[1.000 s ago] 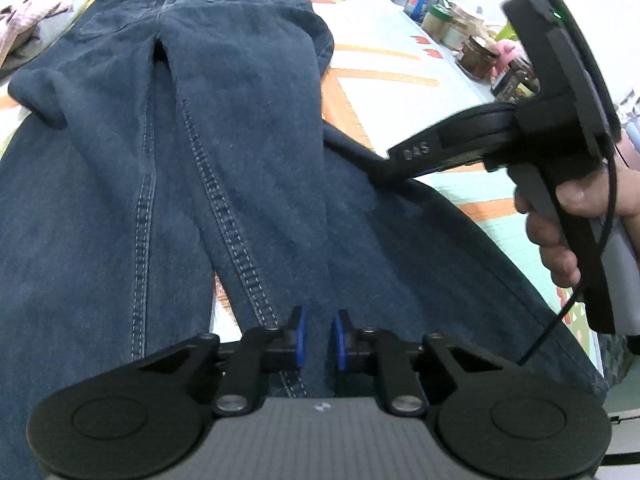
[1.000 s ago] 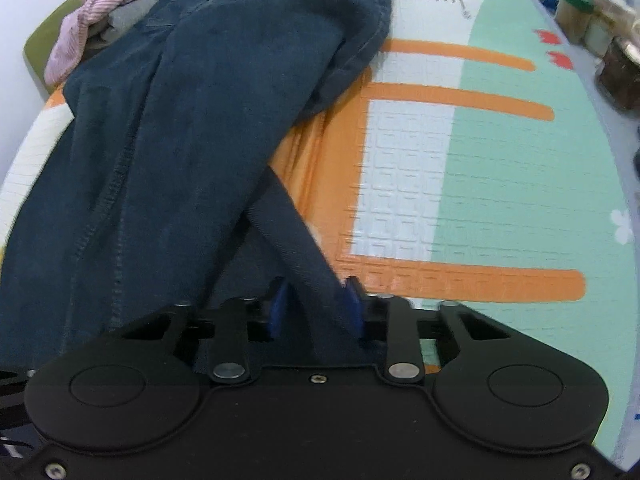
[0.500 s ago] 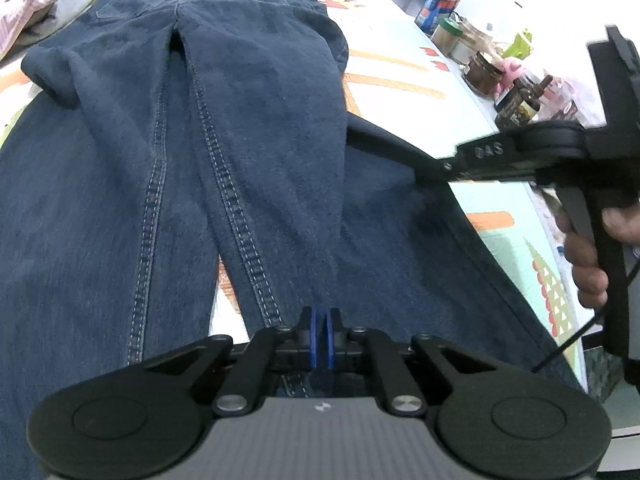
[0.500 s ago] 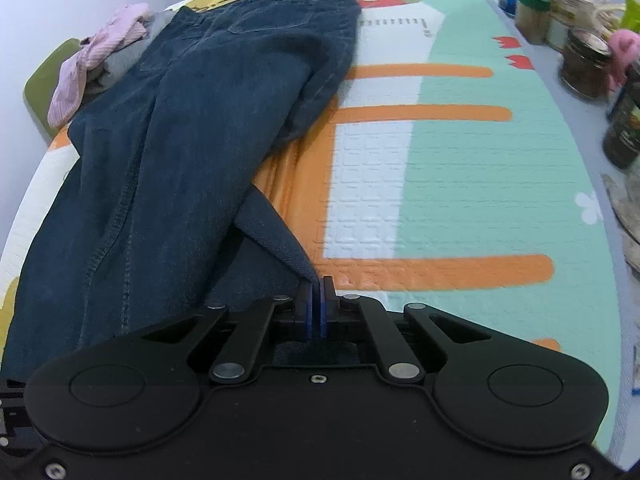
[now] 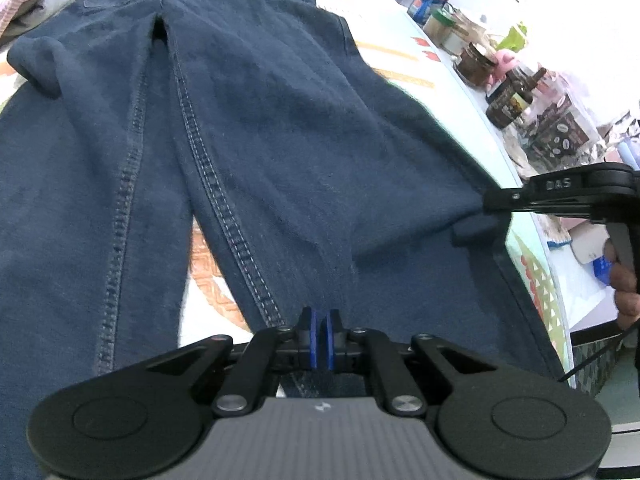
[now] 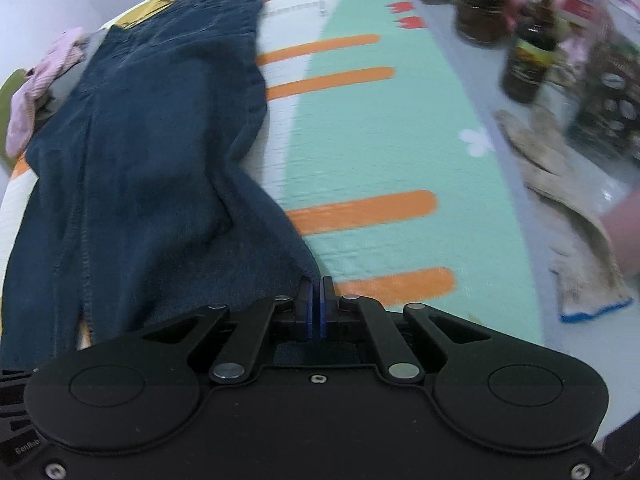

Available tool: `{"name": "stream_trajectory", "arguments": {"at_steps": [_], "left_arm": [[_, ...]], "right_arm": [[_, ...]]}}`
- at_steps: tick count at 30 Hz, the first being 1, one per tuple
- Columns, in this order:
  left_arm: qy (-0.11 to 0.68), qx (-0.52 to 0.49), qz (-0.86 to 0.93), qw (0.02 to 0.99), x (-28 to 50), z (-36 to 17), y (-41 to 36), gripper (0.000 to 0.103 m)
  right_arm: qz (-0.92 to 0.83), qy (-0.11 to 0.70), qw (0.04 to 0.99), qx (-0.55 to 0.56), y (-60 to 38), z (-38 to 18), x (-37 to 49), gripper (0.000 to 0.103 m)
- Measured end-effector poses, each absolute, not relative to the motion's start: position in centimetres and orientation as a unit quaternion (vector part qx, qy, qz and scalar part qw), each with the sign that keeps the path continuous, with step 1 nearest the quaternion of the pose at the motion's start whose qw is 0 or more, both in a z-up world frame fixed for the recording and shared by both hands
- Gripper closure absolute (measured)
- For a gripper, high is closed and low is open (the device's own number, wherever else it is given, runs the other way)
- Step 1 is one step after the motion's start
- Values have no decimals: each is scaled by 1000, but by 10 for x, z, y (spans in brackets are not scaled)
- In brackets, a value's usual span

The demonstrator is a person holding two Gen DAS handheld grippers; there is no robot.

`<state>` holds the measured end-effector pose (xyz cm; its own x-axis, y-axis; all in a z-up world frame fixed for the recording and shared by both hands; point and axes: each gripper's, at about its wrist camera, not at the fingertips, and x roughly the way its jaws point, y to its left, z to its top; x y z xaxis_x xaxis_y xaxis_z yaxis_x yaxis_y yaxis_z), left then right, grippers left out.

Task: Fold clothes
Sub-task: 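Grasp a jeans leg hem with the left gripper while the right gripper grasps the other hem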

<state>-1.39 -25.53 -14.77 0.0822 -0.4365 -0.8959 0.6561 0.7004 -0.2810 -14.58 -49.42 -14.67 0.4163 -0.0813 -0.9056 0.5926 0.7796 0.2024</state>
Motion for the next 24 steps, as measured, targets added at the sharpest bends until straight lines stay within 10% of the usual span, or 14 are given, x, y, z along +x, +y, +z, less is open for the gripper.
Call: {"name": "stream_trajectory", "arguments": {"at_steps": [24], "left_arm": [[553,81,-361,747,-5,-128,-239,77]], "right_arm": [[-224,449,840,204,-465,-106,-152,73]]}}
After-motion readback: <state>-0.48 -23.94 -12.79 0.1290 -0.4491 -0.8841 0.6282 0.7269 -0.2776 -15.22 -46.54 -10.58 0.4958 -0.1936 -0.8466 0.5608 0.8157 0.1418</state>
